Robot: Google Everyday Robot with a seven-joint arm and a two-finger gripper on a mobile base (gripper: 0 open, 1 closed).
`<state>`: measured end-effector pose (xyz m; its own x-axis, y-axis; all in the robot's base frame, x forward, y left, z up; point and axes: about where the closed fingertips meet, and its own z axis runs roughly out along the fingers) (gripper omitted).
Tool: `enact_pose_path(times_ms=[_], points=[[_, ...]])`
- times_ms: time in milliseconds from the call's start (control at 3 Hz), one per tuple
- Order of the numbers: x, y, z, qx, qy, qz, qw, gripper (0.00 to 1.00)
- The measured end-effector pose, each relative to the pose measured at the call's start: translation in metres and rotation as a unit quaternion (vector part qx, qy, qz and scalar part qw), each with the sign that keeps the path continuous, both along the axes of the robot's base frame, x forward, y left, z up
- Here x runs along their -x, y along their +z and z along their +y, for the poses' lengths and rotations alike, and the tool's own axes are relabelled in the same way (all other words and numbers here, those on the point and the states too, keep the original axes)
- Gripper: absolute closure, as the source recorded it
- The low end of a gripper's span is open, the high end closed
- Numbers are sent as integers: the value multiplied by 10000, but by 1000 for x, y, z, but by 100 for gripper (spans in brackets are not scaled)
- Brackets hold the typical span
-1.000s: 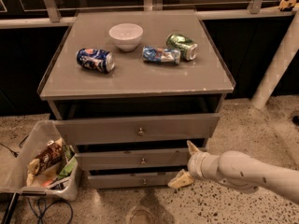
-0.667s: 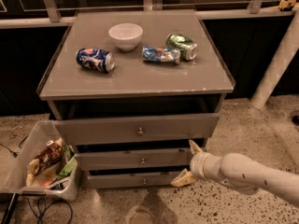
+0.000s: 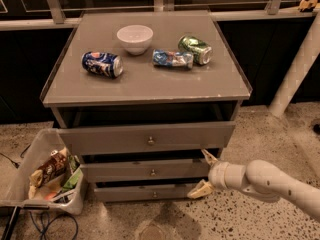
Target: Open middle drawer
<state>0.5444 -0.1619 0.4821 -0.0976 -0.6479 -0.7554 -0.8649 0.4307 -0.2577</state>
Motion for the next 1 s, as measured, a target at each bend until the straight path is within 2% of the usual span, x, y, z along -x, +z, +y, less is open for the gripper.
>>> enact_pose_path(times_ms=[333, 667, 1000], points=[[-4, -6, 2, -227, 362, 75, 9991, 0], [-5, -12, 11, -313, 640, 80, 9974, 0], [-6, -14, 17, -299, 710, 31, 9970, 0]])
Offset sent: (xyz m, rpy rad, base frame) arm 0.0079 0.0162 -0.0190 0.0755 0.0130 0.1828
